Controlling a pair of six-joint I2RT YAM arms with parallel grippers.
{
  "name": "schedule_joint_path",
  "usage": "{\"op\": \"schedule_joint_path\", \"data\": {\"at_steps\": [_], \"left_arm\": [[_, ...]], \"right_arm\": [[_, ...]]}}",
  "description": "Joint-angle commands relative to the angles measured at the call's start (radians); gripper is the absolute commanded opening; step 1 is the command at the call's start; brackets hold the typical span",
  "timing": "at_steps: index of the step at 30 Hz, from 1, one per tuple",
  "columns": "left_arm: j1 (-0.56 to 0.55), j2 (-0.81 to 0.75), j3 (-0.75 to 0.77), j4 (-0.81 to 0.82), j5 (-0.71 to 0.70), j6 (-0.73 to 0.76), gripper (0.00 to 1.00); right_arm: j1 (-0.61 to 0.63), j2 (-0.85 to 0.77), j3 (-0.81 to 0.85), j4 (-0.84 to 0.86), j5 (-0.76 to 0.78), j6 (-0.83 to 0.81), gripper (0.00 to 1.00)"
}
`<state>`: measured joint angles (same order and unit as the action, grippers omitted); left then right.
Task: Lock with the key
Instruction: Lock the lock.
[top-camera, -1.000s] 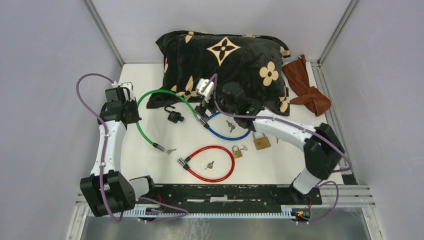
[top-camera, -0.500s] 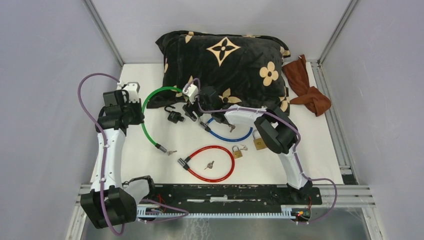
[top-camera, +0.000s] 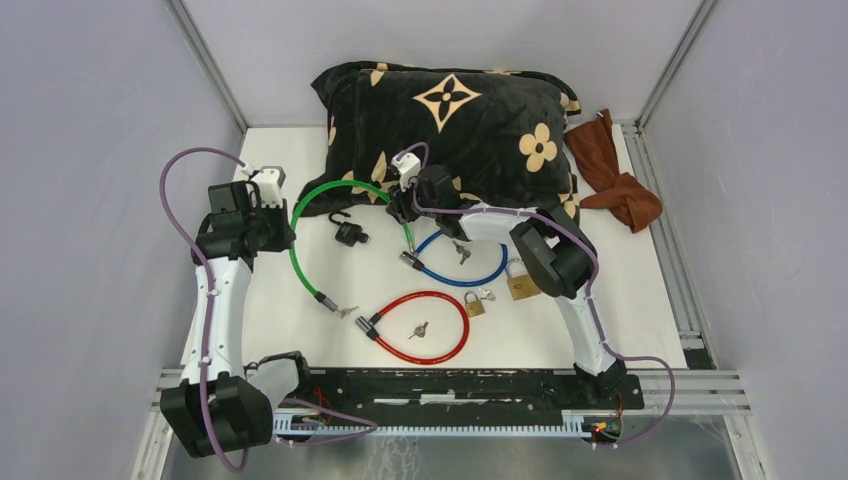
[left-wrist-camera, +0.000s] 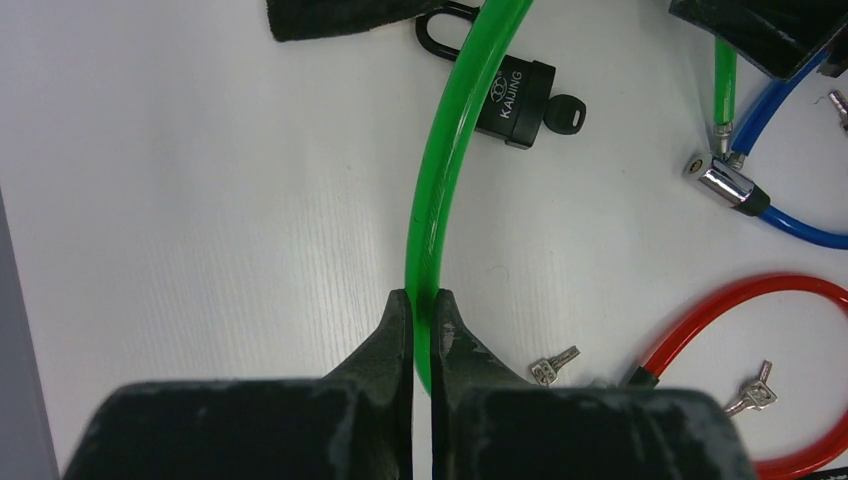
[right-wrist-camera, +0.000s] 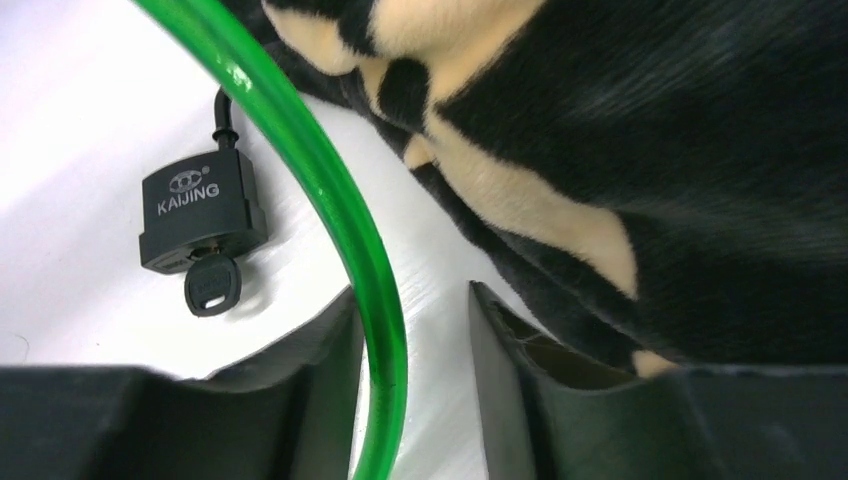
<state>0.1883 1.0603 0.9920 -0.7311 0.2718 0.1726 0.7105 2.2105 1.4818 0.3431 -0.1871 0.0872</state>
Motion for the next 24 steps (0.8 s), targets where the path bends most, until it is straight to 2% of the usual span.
{"op": "schedule_joint_path", "data": {"at_steps": [1,4,5,6,11,12,14,15,17,19,24], "left_arm": [[-0.005,-0.020,0.047,0.011,0.047,0.011,0.02],[-0.005,-0.018,0.044,0.011,0.050,0.006,0.02],[-0.004,-0.018,0.043,0.010,0.051,0.002,0.02],[-0.005,-0.017,0.042,0.011,0.055,0.001,0.02],[-0.004,-0.022,0.028,0.003,0.123,0.001,0.02],[-0.006,-0.022,0.022,-0.004,0.161,0.002,0.07],[-0.004,-0.025,0.003,-0.016,0.250,0.000,0.30],[-0.004,-0.030,-0.008,-0.018,0.297,0.000,0.38],[-0.004,-0.044,-0.024,-0.018,0.361,-0.001,0.50],[-0.006,-0.059,-0.029,-0.019,0.388,0.017,0.55],[-0.006,-0.110,-0.032,-0.032,0.377,0.132,0.58]], "right_arm": [[0.007,0.036,0.012,0.022,-0.029,0.039,0.40],[0.002,0.028,0.023,0.007,-0.043,0.038,0.15],[-0.002,0.024,0.031,-0.002,-0.045,0.037,0.02],[-0.008,0.018,0.038,-0.015,-0.047,0.035,0.00],[-0.057,-0.090,0.023,0.024,-0.077,0.058,0.00],[-0.066,-0.122,0.013,0.036,-0.081,0.059,0.00],[-0.083,-0.188,-0.014,0.071,-0.091,0.057,0.00],[-0.086,-0.226,-0.034,0.088,-0.097,0.054,0.00],[-0.094,-0.301,-0.072,0.121,-0.107,0.046,0.00],[-0.101,-0.373,-0.113,0.153,-0.110,0.036,0.00],[-0.115,-0.524,-0.157,0.206,-0.133,0.022,0.00]]}}
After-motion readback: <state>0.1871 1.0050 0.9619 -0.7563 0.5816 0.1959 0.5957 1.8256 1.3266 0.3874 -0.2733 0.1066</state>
